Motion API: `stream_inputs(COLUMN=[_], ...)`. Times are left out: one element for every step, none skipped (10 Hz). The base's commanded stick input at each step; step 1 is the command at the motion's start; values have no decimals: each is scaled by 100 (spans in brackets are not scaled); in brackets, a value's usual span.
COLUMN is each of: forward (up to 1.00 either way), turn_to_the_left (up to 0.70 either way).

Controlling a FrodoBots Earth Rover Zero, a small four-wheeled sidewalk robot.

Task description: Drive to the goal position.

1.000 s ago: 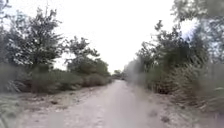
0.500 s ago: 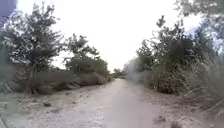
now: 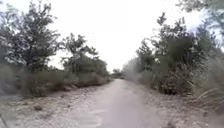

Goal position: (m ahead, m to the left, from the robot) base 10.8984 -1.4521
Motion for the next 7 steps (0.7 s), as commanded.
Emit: stream_inputs(forward=[45, 45, 45, 45, 45, 45, 45], turn_to_the_left=[0, 0, 0, 0, 0, 0, 0])
